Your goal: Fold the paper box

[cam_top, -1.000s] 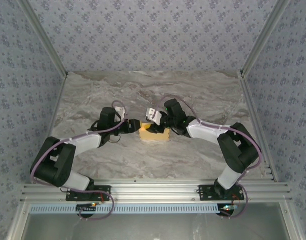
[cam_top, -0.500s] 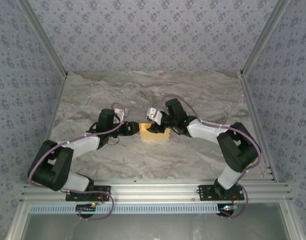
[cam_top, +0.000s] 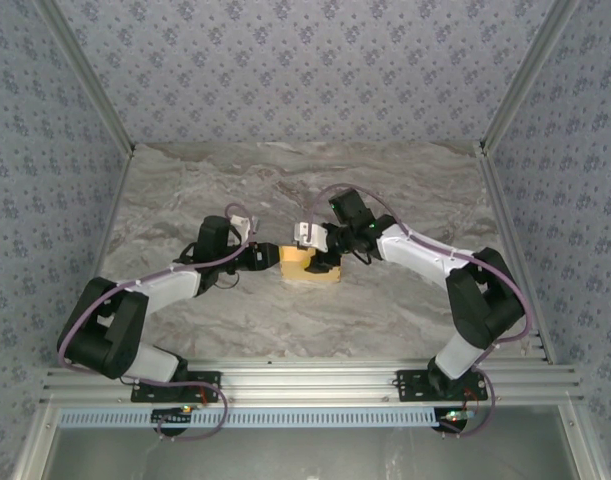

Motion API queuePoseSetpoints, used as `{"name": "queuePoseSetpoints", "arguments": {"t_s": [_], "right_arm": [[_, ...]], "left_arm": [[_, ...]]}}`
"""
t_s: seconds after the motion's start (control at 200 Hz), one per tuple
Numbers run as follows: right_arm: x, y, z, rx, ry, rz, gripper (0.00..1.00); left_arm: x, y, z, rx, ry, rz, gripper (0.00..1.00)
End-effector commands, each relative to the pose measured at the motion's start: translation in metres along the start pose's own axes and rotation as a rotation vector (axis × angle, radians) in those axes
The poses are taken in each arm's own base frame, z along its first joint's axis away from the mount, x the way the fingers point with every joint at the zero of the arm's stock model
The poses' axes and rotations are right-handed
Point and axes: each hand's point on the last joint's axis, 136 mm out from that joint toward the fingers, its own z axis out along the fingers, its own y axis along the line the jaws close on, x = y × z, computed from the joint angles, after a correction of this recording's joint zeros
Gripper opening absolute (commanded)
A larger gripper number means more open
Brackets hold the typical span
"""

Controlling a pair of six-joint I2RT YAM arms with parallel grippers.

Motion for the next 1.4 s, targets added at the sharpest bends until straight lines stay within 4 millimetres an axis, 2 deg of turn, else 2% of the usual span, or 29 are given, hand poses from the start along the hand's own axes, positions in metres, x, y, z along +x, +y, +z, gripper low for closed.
{"name": "queuePoseSetpoints", "arguments": {"t_s": [0.0,0.14,0.38,0.475,0.555,0.645,0.725,0.74,0.795,0.865,0.964,1.009,1.034,1.179,1.314,1.394], "right_arm": [[0.028,0.016,0.006,-0.059,0.140,-0.021,0.58],[0.039,0.005,0.010,-0.003,0.204,-0.016,0.57],[0.044,0.000,0.009,0.018,0.249,-0.021,0.56],[0.035,0.000,0.008,0.010,0.200,-0.003,0.57],[0.017,0.008,0.000,-0.065,0.103,0.022,0.57],[0.006,0.002,-0.006,-0.044,0.053,0.026,0.59],[0.018,0.001,0.000,-0.053,0.099,0.022,0.59],[0.012,-0.006,-0.001,-0.041,0.097,0.009,0.59],[0.020,-0.007,0.006,-0.054,0.142,0.010,0.57],[0.032,-0.004,0.015,-0.062,0.200,-0.008,0.55],[0.038,-0.001,0.025,-0.036,0.244,-0.061,0.50],[0.033,-0.003,0.026,-0.008,0.236,-0.104,0.48],[0.042,0.006,0.029,-0.014,0.248,-0.121,0.48],[0.028,0.002,0.030,0.136,0.201,-0.256,0.48],[0.027,-0.010,0.031,0.349,0.249,-0.309,0.50],[0.028,-0.005,0.033,0.390,0.244,-0.248,0.55]], "left_arm": [[0.031,0.030,0.004,-0.116,0.100,-0.070,0.45],[0.030,0.028,0.004,-0.100,0.088,-0.075,0.45],[0.027,0.024,0.001,-0.090,0.066,-0.060,0.45],[0.026,0.023,-0.001,-0.100,0.069,-0.056,0.46],[0.027,0.024,-0.002,-0.098,0.062,-0.057,0.46],[0.025,0.022,-0.002,-0.097,0.064,-0.054,0.46],[0.024,0.021,-0.003,-0.095,0.060,-0.053,0.46],[0.024,0.021,-0.003,-0.093,0.058,-0.053,0.46],[0.023,0.021,-0.003,-0.091,0.051,-0.053,0.46],[0.022,0.020,-0.003,-0.089,0.052,-0.054,0.49],[0.017,0.011,-0.007,-0.050,0.026,-0.066,0.54],[0.012,0.004,-0.011,-0.003,-0.003,-0.083,0.59],[0.007,0.001,-0.014,0.013,-0.022,-0.094,0.60],[-0.017,-0.008,-0.041,0.006,-0.124,-0.109,0.76],[-0.039,-0.010,-0.073,-0.046,-0.238,-0.094,0.80],[-0.047,-0.007,-0.091,-0.086,-0.293,-0.093,0.83]]}}
